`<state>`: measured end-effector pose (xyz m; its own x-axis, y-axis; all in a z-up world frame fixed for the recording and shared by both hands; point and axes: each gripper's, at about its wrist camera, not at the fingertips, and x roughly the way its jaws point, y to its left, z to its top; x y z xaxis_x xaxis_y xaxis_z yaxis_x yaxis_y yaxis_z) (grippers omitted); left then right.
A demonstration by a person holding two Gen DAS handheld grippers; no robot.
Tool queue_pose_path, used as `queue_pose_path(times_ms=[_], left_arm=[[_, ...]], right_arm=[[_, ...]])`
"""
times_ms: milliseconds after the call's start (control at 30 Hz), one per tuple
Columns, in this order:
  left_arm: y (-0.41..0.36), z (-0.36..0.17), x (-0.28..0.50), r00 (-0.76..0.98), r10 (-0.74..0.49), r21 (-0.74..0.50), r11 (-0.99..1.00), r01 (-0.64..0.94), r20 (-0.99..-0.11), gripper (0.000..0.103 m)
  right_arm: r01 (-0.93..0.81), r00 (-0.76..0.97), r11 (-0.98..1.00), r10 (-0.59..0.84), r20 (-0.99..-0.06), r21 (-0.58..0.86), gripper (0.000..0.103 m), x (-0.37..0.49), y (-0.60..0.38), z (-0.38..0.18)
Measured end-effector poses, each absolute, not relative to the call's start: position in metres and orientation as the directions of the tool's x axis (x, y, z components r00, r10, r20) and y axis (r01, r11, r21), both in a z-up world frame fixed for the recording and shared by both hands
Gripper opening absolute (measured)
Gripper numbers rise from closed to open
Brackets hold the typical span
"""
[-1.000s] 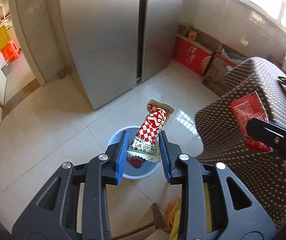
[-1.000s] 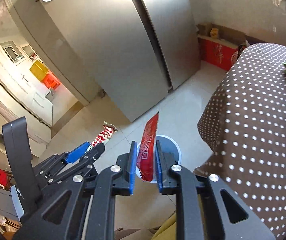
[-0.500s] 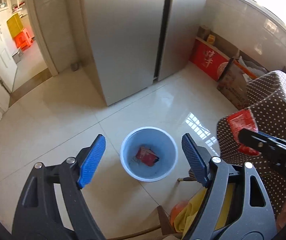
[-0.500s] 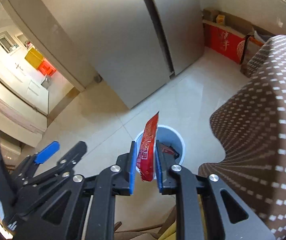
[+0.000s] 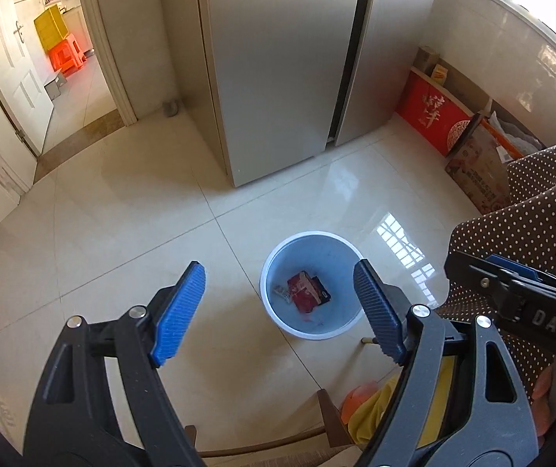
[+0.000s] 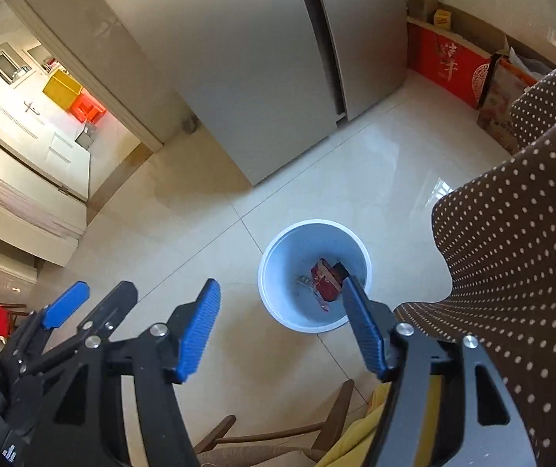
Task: Collect trash
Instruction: 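Move both grippers back toward the table, then grasp the white bottle with the left gripper while the right gripper grasps a striped wrapper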
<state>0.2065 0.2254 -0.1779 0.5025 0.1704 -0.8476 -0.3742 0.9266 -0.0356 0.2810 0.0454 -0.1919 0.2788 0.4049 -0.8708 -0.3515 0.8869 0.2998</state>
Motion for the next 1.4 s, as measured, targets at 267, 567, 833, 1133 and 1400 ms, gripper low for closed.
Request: queue_pose_path(times_ms=[267, 567, 833, 1133, 1400], left_arm=[[0.205, -0.165, 0.202, 0.537, 0.153, -0.052, 0.936, -0.348, -0.83, 0.078], [0.16, -0.138, 0.194, 0.605, 0.119, -0.053, 0.965, -0.259, -0.787, 0.078], [0.097, -0.116, 0.195, 0.66, 0.016, -0.085, 0.989, -0.12, -0.751, 0.078], [0.021, -0.096, 0.192, 0.689, -0.108, -0.098, 0.994, 0.054, -0.716, 0.079], [-0.036, -0.095, 0.198, 0.672, -0.182, -0.101, 0.982, 0.157, -0.718, 0.08]], right_arm=[[-0.343, 0.322, 0.885, 0.425, -0.846, 0.315, 0.065, 0.266, 0.016, -0.167], [-0.3, 0.458, 0.893, 0.444, -0.77, 0.337, 0.071, 0.235, -0.048, -0.116], [-0.17, 0.588, 0.93, 0.362, -0.724, 0.326, 0.072, 0.219, -0.124, -0.092], [0.012, 0.666, 0.954, 0.215, -0.715, 0.298, 0.072, 0.204, -0.211, -0.09], [0.152, 0.677, 0.948, 0.108, -0.728, 0.281, 0.072, 0.196, -0.265, -0.099]])
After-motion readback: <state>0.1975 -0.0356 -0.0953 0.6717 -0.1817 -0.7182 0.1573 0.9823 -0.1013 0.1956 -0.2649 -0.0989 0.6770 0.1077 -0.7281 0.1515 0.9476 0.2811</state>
